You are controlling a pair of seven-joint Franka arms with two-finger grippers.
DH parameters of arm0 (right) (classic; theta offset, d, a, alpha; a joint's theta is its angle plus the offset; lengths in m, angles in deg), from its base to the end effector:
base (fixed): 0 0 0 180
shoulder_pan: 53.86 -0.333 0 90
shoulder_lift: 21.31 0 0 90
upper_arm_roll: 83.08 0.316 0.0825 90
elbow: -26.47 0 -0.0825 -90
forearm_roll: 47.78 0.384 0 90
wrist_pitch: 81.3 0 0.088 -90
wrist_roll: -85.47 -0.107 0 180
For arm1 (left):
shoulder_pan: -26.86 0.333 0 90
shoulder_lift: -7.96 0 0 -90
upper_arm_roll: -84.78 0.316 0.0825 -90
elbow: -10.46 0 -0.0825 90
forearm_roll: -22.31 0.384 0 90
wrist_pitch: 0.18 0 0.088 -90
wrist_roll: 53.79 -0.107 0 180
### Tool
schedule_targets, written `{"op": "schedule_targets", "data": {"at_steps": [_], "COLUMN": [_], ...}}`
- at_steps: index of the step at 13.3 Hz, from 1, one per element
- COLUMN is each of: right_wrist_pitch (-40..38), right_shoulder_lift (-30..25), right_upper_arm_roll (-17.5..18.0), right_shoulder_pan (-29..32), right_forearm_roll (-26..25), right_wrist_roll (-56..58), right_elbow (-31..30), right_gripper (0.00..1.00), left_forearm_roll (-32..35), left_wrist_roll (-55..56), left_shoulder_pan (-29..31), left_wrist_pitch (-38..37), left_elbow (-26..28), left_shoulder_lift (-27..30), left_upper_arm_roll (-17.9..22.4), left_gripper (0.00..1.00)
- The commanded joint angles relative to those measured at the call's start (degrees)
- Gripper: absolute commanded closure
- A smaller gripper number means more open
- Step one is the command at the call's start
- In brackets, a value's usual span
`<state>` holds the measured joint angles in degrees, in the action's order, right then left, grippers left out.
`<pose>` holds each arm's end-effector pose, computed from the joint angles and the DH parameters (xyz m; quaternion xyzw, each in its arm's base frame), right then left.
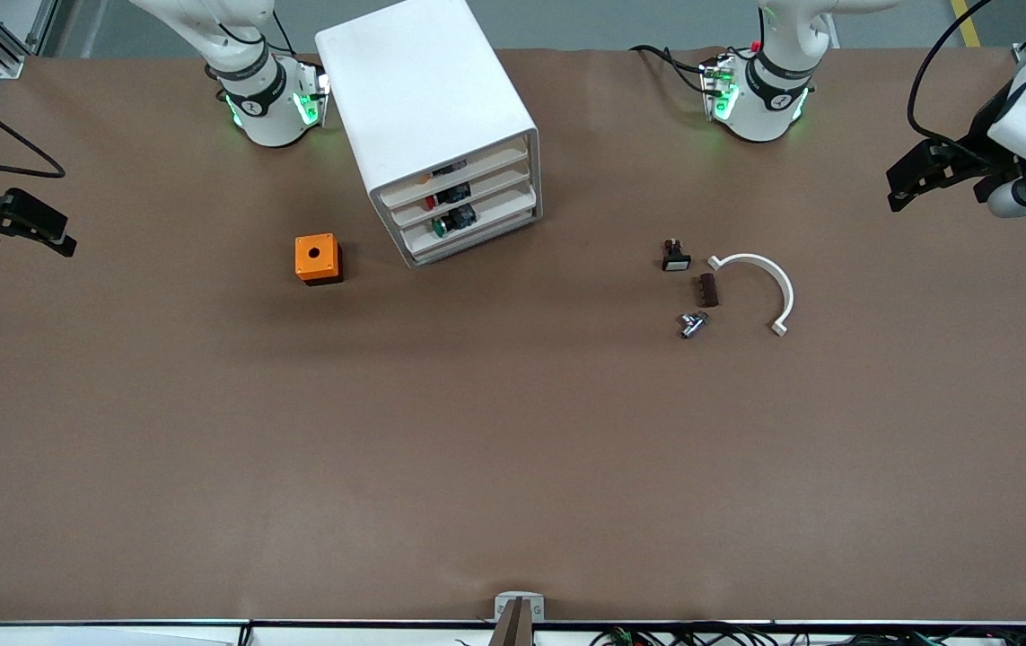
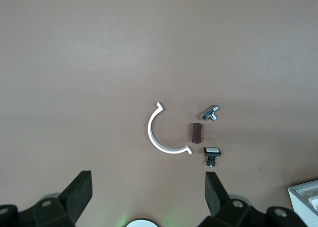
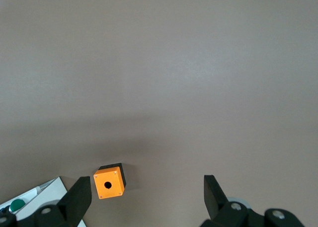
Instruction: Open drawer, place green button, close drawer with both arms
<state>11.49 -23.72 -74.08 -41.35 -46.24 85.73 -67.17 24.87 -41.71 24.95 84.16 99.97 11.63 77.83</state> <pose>0.5451 -0.0288 0.6216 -0.9994 0.0289 -0.0137 0.0097 0.5186 -0.0780 0.6544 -0.9991 -0.0302 0.0083 0.0281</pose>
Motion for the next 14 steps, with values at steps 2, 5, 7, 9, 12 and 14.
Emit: {"op": "schedule_targets", "data": {"at_steps": [2, 5, 7, 9, 12, 14], "right_wrist_pitch": [0.28, 0.28, 0.37, 0.46, 1.60, 1.69], "right_shoulder_lift": [-0.67, -0.67, -0.67, -0.58, -0.67, -0.58], "right_upper_arm_roll": [-0.65, -3.70, -8.11, -8.21, -8.47, -8.47], "right_shoulder_pan": [-1.35, -5.72, -9.08, -9.26, -9.53, -9.01], "right_forearm_roll": [-0.57, -0.75, -0.66, -0.66, -0.75, -1.18], "right_wrist_roll": [-0.88, -4.73, -4.83, -4.83, -4.75, -4.75], "right_elbow": [-0.31, -0.31, -0.31, -0.22, -0.40, -0.40], "right_gripper": [0.00, 0.00, 0.00, 0.00, 0.00, 0.00], "left_forearm_roll": [-0.63, -0.80, -0.80, -0.80, -0.80, -0.80], "left_wrist_roll": [-1.09, -1.36, -1.36, -1.44, -1.44, -1.53], "left_shoulder_pan": [-0.28, 0.16, 0.16, 0.59, 0.68, 0.77], "left_wrist_pitch": [-1.20, -1.81, -1.90, -2.26, -2.52, -2.52], "left_elbow": [-2.23, -2.15, -1.88, -1.88, -2.23, -2.32], "left_shoulder_lift": [-0.85, -0.85, -0.94, -0.94, -0.85, -0.85], "left_upper_arm_roll": [0.00, 0.00, 0.00, 0.00, 0.09, 0.09], "left_gripper": [0.00, 0.00, 0.00, 0.00, 0.00, 0.00]}}
